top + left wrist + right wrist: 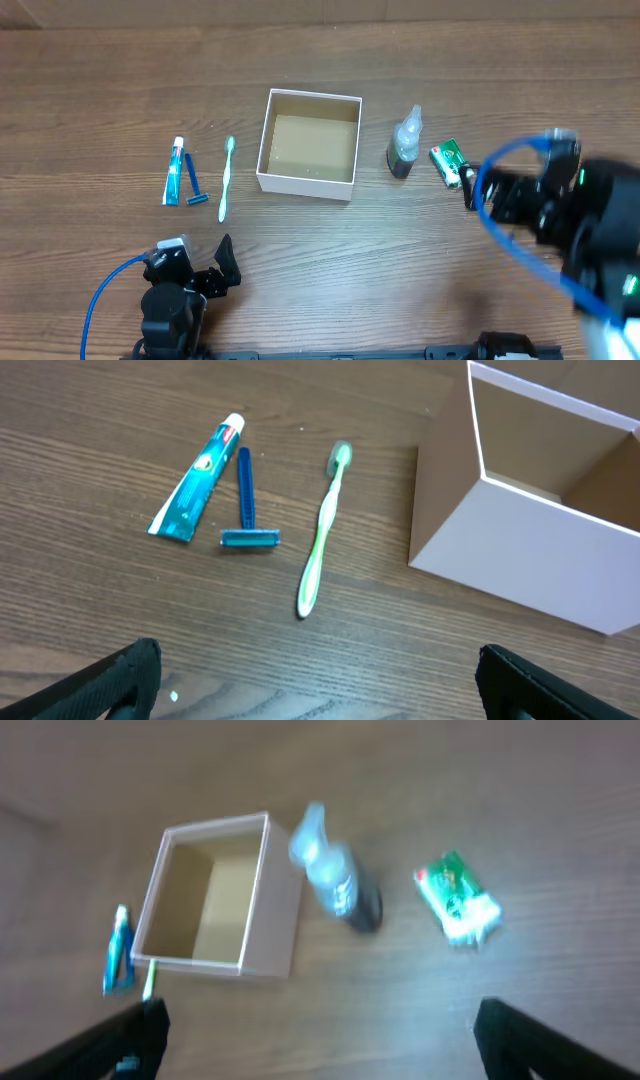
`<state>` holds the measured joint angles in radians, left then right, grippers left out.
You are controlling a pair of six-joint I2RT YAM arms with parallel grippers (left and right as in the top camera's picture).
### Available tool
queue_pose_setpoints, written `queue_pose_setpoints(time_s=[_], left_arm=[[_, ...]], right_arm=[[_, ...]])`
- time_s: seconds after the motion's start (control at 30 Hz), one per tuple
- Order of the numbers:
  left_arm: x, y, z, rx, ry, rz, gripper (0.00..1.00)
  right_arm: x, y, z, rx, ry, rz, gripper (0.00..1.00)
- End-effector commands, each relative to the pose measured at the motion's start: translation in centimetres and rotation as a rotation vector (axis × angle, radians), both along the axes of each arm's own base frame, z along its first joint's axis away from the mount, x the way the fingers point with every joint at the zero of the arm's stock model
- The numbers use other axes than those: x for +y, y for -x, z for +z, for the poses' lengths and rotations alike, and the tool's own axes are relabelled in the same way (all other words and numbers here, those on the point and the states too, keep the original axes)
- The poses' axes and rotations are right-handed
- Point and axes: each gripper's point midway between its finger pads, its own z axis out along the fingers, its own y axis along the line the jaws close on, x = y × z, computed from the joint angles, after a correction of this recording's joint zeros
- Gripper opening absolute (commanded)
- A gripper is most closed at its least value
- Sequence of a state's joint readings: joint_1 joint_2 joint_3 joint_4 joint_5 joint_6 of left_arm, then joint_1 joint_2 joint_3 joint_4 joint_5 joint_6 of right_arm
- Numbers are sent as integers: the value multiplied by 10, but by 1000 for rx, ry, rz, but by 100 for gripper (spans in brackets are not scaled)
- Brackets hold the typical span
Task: Pack container
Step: 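Reach the right gripper to the clear bottle and grasp it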
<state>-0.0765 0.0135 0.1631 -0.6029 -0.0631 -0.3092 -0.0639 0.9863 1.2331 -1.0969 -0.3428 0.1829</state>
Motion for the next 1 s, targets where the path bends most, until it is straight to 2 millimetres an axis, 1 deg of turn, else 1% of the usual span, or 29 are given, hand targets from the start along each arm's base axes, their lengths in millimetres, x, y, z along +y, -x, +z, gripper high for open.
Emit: queue_pose_setpoints(time_s=[0.0,0.03,0.1,0.17,0.2,0.23,0.27,0.33,0.37,0.43,0.5,0.57,0.67,0.77,0.83,0.97], left_arm=[[-1,0,-2,-2,13,0,100],[-1,0,-2,-2,13,0,100],[-1,0,-2,-2,13,0,100],[-1,0,-2,-2,13,0,100],[-1,0,-2,-2,13,0,100],[-1,0,-2,-2,13,0,100],[-1,0,-2,-2,13,0,100],[-1,0,-2,-2,13,0,100],[-1,0,-2,-2,13,0,100],[-1,0,-2,-2,13,0,100],[-1,0,-2,-2,13,0,100],[-1,0,-2,-2,13,0,100],[-1,0,-2,-2,13,0,100],[-1,0,-2,-2,13,0,100],[-1,0,-2,-2,13,0,100],[-1,0,-2,-2,13,0,100]], right_arm=[[20,-30,45,-40,-36,156,100],[23,-39,50,-44,-48,172,100],[24,-55,51,-33,-33,172,100],[29,-70,39,4,1,166,100],[30,-75,32,19,20,166,100],[33,-82,17,59,66,161,100],[36,-86,8,82,92,161,100],[43,-97,-18,145,162,168,100],[47,-105,-35,178,208,169,100],[52,-117,-52,203,243,169,100],[57,-131,-70,243,211,128,100],[60,-139,-86,282,183,96,100],[63,-146,-112,339,181,107,99],[66,-152,-138,391,186,113,94],[66,-153,-148,412,189,115,88],[69,-152,-158,438,194,124,80]])
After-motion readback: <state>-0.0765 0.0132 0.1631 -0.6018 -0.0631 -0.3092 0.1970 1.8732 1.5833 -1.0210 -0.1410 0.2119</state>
